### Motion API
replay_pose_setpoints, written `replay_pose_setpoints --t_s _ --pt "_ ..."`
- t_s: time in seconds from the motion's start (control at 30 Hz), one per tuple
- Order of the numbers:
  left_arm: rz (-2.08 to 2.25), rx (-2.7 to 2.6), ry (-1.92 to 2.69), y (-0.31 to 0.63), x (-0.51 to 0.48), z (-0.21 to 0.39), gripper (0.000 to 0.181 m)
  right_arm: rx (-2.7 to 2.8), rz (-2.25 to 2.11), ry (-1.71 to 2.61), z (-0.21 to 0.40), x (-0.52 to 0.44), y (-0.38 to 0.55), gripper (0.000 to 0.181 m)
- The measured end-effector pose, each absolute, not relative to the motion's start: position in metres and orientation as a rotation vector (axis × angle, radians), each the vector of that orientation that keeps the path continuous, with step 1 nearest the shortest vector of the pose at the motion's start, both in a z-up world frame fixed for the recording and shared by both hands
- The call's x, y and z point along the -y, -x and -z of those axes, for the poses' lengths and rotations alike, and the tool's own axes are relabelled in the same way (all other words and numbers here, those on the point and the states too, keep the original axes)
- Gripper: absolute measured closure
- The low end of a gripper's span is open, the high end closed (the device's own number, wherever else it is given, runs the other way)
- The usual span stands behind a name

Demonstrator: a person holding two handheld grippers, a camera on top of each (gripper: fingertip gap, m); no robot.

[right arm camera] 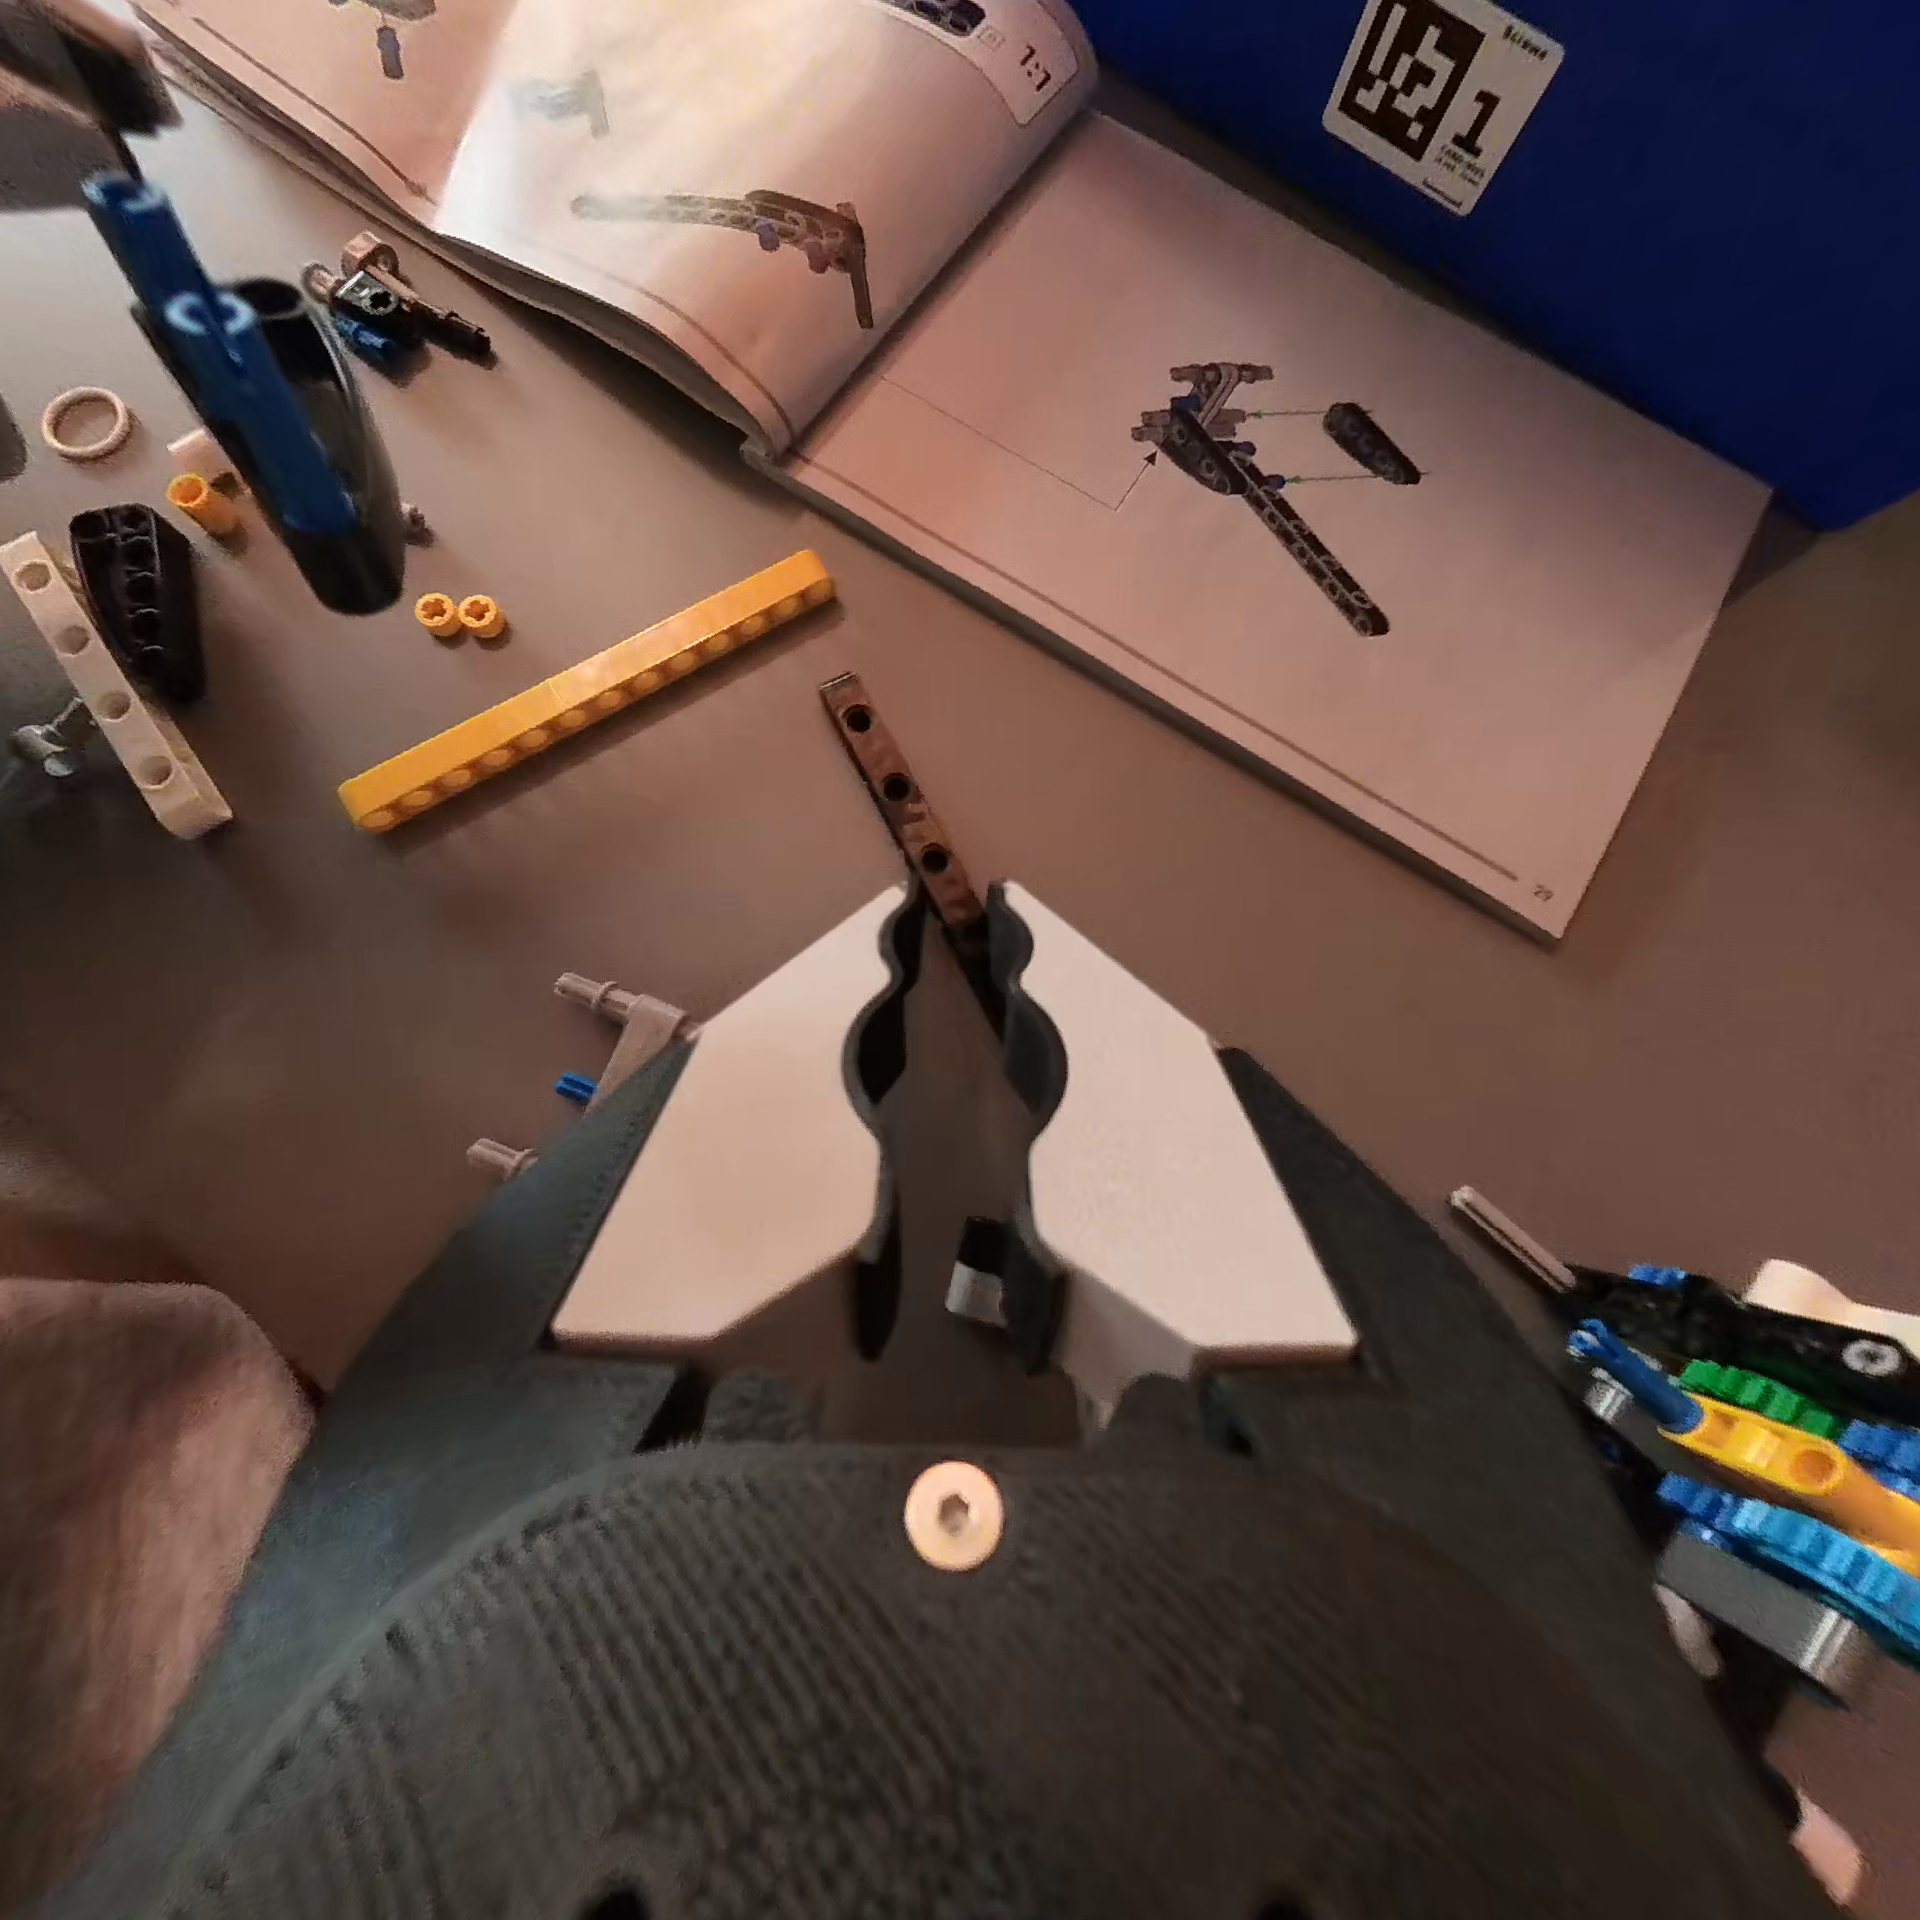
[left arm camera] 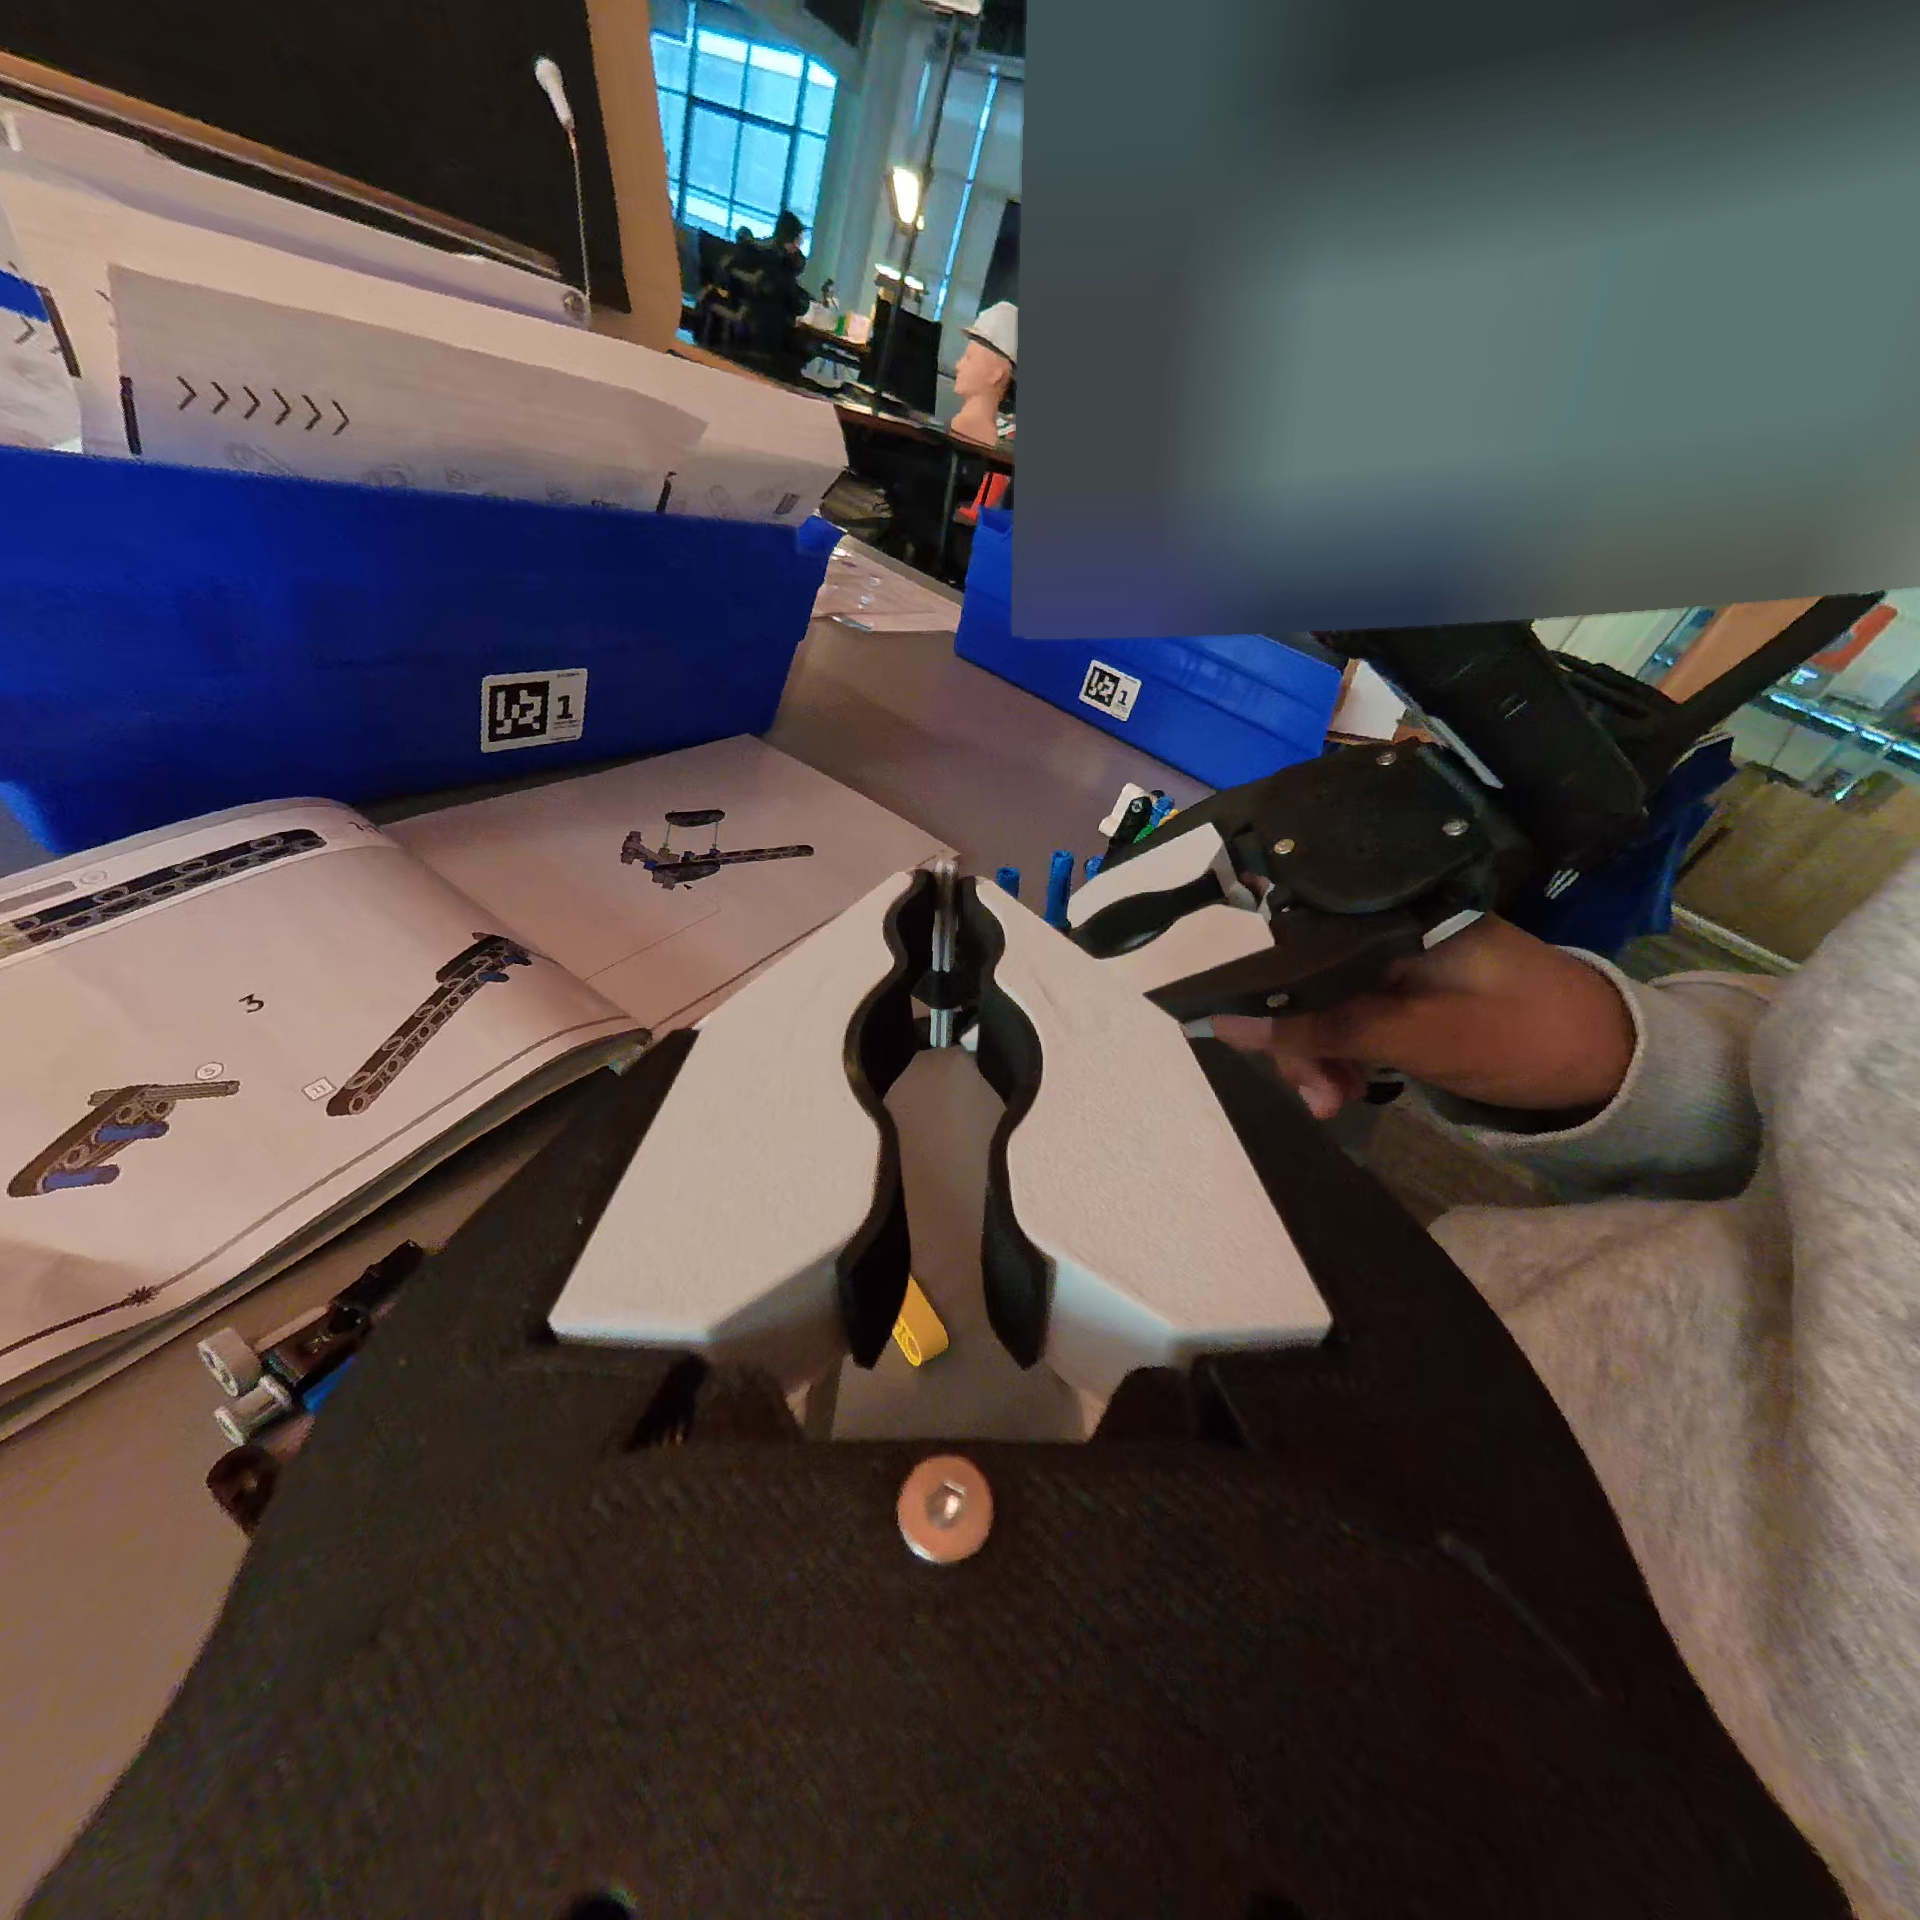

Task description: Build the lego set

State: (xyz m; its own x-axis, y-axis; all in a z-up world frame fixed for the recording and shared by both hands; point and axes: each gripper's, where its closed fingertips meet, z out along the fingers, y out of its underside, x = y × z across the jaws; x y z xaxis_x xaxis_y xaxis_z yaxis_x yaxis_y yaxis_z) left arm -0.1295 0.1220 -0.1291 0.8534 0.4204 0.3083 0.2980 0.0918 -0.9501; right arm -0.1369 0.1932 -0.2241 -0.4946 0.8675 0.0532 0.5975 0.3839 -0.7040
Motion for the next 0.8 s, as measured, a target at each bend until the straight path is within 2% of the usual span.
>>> replay_pose_setpoints --t_s 0.47,0.8 --pt "-0.102 0.584 1.536 0.126 -0.126 0.132 0.18 2.235 -0.927 1.249 0.221 -0.195 0.13 0.174" --pt "-0.064 0.627 1.533 0.128 -0.125 0.135 0.18 2.146 -1.283 1.155 0.181 -0.181 0.122 0.174"
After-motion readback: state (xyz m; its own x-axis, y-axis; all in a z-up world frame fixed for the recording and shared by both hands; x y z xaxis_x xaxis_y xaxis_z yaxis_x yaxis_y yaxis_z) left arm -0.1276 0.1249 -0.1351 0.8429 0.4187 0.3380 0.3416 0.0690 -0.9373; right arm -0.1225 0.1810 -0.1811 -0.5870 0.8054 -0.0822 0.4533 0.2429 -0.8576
